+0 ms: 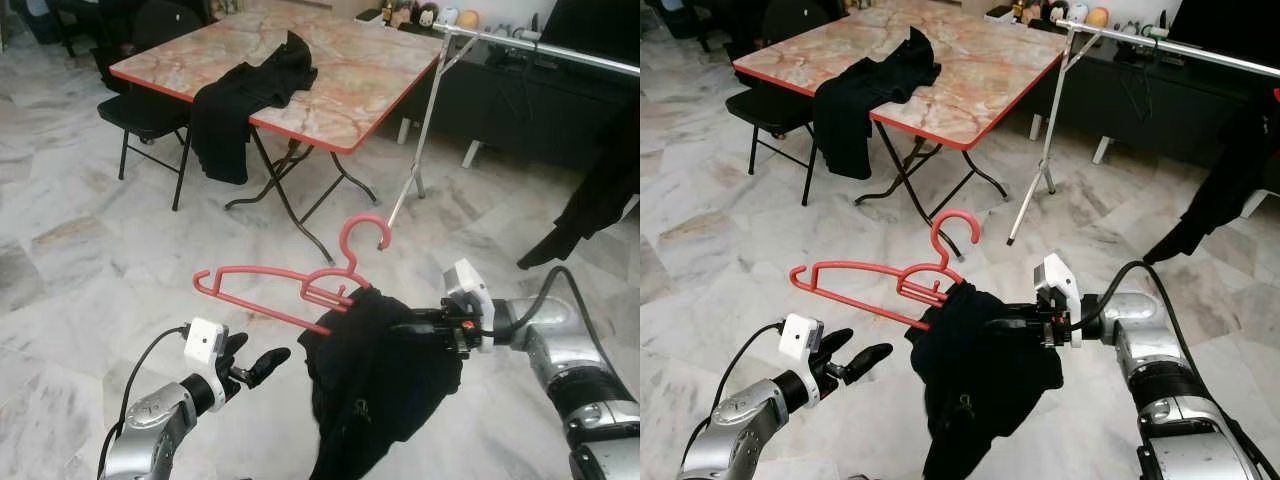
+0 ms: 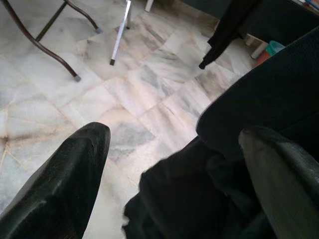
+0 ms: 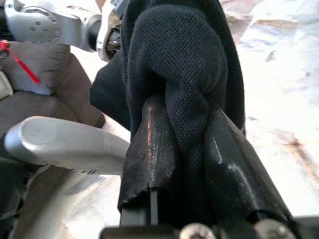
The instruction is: Hang hanger
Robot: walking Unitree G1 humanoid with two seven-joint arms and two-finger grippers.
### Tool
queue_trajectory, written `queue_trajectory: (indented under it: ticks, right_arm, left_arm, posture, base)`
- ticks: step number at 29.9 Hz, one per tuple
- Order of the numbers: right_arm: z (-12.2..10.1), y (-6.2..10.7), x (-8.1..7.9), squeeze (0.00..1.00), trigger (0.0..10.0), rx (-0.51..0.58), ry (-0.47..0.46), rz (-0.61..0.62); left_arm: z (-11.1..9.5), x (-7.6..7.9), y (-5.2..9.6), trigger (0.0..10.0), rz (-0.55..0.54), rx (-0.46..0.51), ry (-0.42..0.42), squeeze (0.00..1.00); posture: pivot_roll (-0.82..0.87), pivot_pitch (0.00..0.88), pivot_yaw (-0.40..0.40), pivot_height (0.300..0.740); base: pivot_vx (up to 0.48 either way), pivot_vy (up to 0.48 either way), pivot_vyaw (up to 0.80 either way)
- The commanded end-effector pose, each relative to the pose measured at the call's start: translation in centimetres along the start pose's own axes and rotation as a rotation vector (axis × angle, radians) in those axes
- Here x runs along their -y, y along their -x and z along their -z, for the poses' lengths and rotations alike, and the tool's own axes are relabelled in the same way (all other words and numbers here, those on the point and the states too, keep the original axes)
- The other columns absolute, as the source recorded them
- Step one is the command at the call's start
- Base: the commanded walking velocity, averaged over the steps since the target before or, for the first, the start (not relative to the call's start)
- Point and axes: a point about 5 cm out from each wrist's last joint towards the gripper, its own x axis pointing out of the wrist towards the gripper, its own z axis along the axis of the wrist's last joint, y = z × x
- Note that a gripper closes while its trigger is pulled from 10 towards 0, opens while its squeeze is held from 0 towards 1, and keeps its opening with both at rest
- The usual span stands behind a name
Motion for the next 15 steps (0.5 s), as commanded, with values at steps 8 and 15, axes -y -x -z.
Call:
queue_trajectory:
  ticks: [8,15]
  right_arm:
    - [-2.1,-0.4,-1.2,0.00,10.0,0.033,0.018,-0.116]
    - [-2.5,-1.0,-2.2,0.00,10.0,0.037,0.005,-0.184]
  left_arm:
    - [-1.0,1.1,0.2,10.0,0.137,0.007,-0.044,0.00]
    - [-1.9,1.7,-0.9,10.0,0.214,0.006,-0.091,0.00]
  posture:
    - [-0.03,0.051,-0.037,0.740]
    - [-0.03,0.065,-0.040,0.740]
  base:
    - [0.000,0.000,0.00]
    - [0.000,0.000,0.00]
